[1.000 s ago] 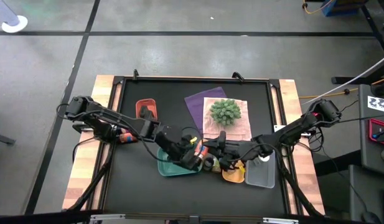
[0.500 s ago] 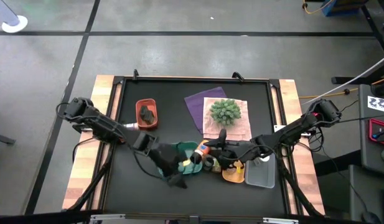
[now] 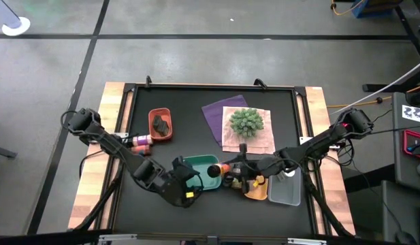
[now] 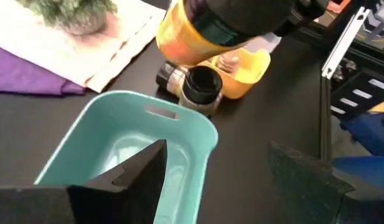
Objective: Sort spices by type
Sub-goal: Put the yellow seasoning bottle into the blue bin
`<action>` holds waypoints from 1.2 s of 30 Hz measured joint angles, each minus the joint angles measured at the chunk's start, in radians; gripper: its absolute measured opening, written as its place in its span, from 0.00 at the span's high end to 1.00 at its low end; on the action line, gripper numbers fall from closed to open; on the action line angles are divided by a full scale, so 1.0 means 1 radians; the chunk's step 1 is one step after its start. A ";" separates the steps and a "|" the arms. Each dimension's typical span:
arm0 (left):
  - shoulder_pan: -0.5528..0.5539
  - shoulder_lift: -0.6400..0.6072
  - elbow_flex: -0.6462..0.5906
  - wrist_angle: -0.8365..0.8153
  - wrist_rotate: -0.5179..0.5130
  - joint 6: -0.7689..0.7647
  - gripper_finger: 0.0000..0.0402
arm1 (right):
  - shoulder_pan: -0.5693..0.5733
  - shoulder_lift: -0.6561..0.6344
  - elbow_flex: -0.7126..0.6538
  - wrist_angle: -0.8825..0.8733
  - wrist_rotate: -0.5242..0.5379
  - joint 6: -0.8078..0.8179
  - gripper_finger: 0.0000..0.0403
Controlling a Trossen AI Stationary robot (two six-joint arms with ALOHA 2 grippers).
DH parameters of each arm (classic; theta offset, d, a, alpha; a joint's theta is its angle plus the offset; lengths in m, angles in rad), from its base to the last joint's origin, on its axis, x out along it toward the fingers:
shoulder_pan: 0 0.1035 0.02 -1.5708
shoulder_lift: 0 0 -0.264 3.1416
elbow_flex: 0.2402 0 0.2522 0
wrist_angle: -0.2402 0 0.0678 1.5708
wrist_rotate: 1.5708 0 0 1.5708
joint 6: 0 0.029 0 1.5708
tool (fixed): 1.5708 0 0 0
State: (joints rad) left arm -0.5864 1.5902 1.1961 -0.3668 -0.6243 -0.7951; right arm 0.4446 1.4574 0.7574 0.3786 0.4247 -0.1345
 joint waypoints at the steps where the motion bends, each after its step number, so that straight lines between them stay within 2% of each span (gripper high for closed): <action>1: 0.000 0.000 0.000 0.014 -0.005 0.010 0.36 | 0.000 0.000 0.000 0.009 0.000 0.014 0.60; 10: 0.029 0.013 0.000 0.165 -0.081 0.187 0.36 | 0.000 0.000 0.000 0.114 -0.077 0.078 0.60; 25: 0.066 0.013 0.000 0.429 -0.088 0.567 0.36 | 0.000 0.000 0.000 0.153 -0.078 0.138 0.60; 29: 0.081 0.014 0.000 0.475 -0.087 0.595 0.36 | 0.000 0.000 0.000 0.155 -0.077 0.138 0.60; 36: 0.122 0.014 0.000 0.483 -0.081 0.521 0.36 | -0.001 0.000 0.000 0.155 -0.067 0.139 0.60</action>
State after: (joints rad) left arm -0.4640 1.6039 1.1961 0.1160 -0.7054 -0.2744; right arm 0.4435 1.4572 0.7574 0.5339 0.3581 0.0048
